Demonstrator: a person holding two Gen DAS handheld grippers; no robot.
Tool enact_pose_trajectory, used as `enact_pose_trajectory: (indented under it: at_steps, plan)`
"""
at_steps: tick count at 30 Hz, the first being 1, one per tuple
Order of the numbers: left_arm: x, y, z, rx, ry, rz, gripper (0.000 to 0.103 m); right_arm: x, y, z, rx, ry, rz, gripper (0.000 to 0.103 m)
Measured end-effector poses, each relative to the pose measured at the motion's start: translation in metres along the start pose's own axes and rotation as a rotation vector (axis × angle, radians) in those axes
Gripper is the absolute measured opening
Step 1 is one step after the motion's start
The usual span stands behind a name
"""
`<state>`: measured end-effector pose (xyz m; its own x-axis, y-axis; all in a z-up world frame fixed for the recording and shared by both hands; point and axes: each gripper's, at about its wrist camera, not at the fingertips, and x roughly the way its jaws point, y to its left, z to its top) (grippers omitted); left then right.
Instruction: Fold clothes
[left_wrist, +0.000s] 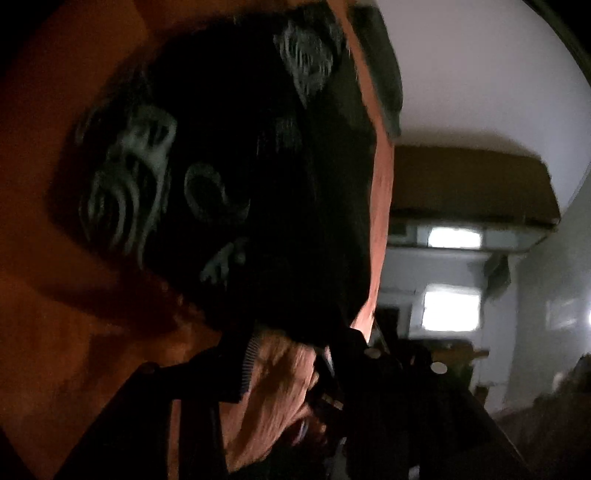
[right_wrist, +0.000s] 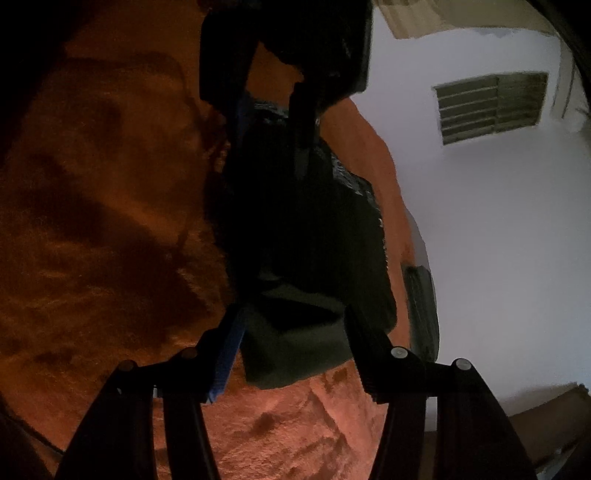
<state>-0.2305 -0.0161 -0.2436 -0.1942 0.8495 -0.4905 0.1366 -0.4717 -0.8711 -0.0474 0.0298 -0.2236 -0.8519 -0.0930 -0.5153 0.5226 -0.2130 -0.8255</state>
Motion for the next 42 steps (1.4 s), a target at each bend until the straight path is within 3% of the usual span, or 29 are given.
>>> enact_pose_trajectory:
  at_steps: [1,3,6,13,15,17,19,20,21,23,25,32,34,35,36,42]
  plan:
    - [-0.004,-0.001,0.002,0.009,-0.033,0.013,0.004,0.003,-0.001,0.002,0.006,-0.001,-0.009,0.054]
    - [-0.015,-0.006,0.004,0.055,-0.084,0.068,0.003,0.008,-0.003,0.005,0.029,-0.002,-0.014,0.054]
    - [-0.028,-0.010,0.006,0.102,-0.139,0.143,0.002,0.027,0.003,-0.001,0.019,0.071,-0.007,0.054]
    - [-0.032,-0.006,0.000,0.097,-0.127,0.120,0.002,0.031,-0.005,-0.031,0.136,0.158,0.063,0.051]
    - [-0.028,-0.013,-0.002,0.118,-0.114,0.101,0.002,0.029,-0.002,-0.037,0.133,0.182,0.087,0.025]
    - [-0.026,-0.016,-0.002,0.120,-0.104,0.080,0.002,0.022,0.000,-0.041,0.118,0.171,0.100,0.018]
    - [-0.025,-0.018,0.000,0.116,-0.096,0.060,0.002,0.002,-0.001,-0.039,0.099,0.086,0.076,0.019]
    - [-0.024,-0.019,0.000,0.114,-0.092,0.049,0.002,-0.004,0.001,-0.034,0.078,0.049,0.053,0.028]
    - [-0.022,-0.021,0.000,0.114,-0.091,0.043,0.002,-0.010,0.003,-0.029,0.054,0.014,0.028,0.051]
    - [-0.015,-0.029,0.000,0.119,-0.096,0.038,0.002,-0.021,0.008,-0.019,0.005,-0.056,-0.023,0.073]
    - [-0.008,-0.037,0.000,0.124,-0.100,0.032,0.002,-0.027,0.011,-0.011,-0.023,-0.095,-0.050,0.073]
    - [-0.017,-0.059,0.000,0.178,-0.132,-0.010,0.002,-0.006,0.018,0.001,-0.013,-0.042,-0.027,0.072]
    - [-0.021,-0.060,0.001,0.180,-0.142,-0.016,0.002,-0.001,0.018,0.000,0.004,-0.023,-0.028,0.051]
    - [-0.023,-0.059,0.001,0.183,-0.147,-0.014,0.002,0.001,0.018,0.000,0.012,-0.013,-0.028,0.026]
    - [-0.023,-0.058,0.001,0.181,-0.146,-0.010,0.002,0.004,0.018,0.000,0.020,-0.003,-0.028,0.015]
    - [-0.022,-0.029,-0.010,0.142,-0.099,0.052,0.002,0.019,0.017,-0.003,0.070,0.055,-0.029,0.014]
